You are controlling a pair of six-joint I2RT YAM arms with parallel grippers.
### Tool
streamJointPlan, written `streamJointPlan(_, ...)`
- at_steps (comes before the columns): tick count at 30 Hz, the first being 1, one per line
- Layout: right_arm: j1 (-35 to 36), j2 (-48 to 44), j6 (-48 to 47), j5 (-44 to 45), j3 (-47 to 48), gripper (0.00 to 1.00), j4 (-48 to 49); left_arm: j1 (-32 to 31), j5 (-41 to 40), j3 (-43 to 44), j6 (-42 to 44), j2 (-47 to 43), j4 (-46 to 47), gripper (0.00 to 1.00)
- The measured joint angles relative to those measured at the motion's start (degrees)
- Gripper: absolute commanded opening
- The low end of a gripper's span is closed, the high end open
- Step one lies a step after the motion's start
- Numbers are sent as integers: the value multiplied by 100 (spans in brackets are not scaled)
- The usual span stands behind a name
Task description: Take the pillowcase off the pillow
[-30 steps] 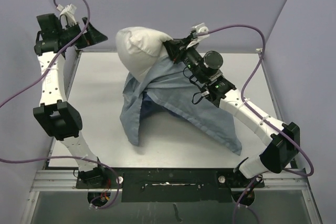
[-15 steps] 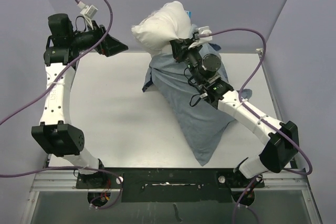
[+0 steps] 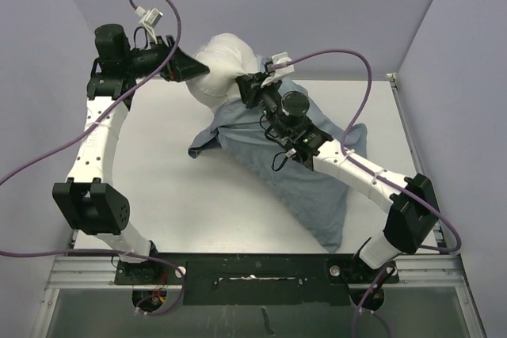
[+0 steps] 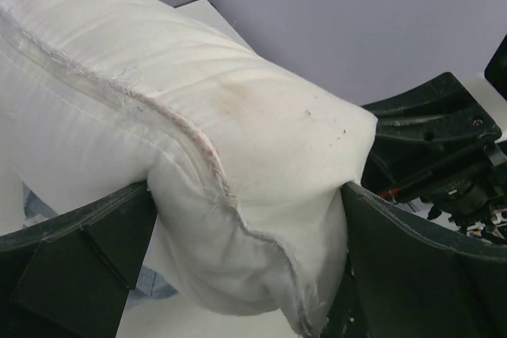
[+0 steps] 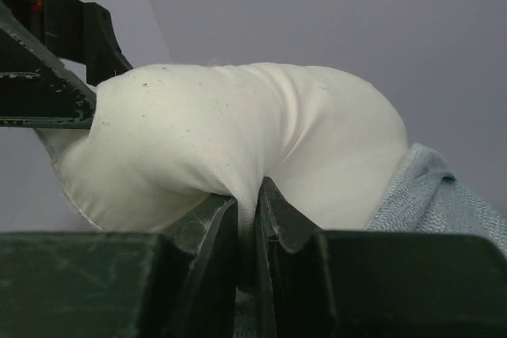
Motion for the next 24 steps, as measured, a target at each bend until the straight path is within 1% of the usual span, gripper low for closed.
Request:
streamJointPlan(4, 68, 68, 4, 0, -2, 0, 13, -162, -216, 24, -33, 177, 11, 98)
streamJointPlan(8, 74, 140, 20, -42, -2, 0, 2, -260, -511, 68, 175, 374, -197, 98)
streamJointPlan(9, 74, 175, 31, -79, 0, 0, -13, -275, -588, 68, 254, 420, -306, 96)
streamJointPlan(10, 74, 210, 50, -120, -2, 0, -22, -286, -645, 52, 321, 466, -396, 88)
streamJointPlan(11, 76, 240, 74, -173, -2, 0, -63, -291, -706, -20, 391, 498, -446, 78)
streamJointPlan(12, 76, 271, 101, -214, -2, 0, -85, -291, -726, -98, 417, 514, -487, 63)
streamJointPlan(13, 76, 299, 146, -282, -2, 0, -133, -289, -734, -216, 468, 518, -501, 36)
streamJointPlan(14, 76, 317, 197, -367, -2, 2, -208, -289, -734, -350, 520, 529, -529, 18)
streamJointPlan(15, 76, 323, 243, -461, -7, 16, -306, -289, -739, -424, 509, 553, -570, 5)
streamJointPlan(16, 76, 323, 282, -549, -13, 29, -382, -289, -737, -455, 525, 595, -616, 0)
streamJointPlan(17, 44, 317, 522, -922, -15, 54, -485, -299, -765, -422, 614, 732, -713, 0)
streamJointPlan(18, 44, 317, 522, -922, -15, 60, -485, -299, -774, -413, 616, 745, -726, 0)
streamJointPlan(19, -72, 282, 726, -1106, -17, 62, -483, -293, -791, -302, 629, 822, -852, 0)
streamJointPlan(21, -343, 164, 1102, -1668, -57, 62, -422, -282, -833, 195, 636, 1082, -1045, 0)
streamJointPlan(24, -944, -245, 1357, -2302, -232, 63, -505, -273, -905, 1362, 629, 1563, -1244, 0)
